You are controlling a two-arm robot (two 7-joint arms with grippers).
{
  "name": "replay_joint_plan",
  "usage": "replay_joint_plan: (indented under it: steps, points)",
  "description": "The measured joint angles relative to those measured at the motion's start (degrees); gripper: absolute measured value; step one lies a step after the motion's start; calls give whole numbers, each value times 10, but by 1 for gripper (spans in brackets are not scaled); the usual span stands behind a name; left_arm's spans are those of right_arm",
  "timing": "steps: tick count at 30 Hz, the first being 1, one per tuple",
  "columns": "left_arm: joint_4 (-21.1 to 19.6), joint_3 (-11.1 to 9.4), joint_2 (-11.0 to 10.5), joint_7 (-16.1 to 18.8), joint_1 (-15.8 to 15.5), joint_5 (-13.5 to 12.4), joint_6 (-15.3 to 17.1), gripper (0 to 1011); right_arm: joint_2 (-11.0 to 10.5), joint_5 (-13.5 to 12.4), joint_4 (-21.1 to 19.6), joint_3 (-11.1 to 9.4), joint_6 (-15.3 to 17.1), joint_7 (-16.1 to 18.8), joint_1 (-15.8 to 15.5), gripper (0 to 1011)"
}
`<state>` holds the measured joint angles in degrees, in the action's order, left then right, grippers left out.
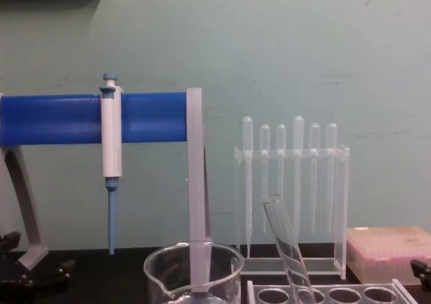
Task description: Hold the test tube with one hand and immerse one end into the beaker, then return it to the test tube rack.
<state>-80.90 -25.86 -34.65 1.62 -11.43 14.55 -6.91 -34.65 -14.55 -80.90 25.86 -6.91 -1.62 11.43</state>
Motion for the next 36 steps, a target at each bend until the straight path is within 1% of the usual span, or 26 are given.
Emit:
replay_joint_plan:
  steps: [33, 34, 36]
  points:
    - [0, 0, 0, 0, 0, 0, 0, 1000, 0, 0, 0, 0, 0, 0, 0, 1002]
    - [0, 0, 0, 0, 0, 0, 0, 1000, -1, 0, -2, -1, 0, 0, -1, 1002]
    - [0, 0, 0, 0, 0, 0, 0, 1000, -10, 7, -23, -6, 1, -3, -16, 1003]
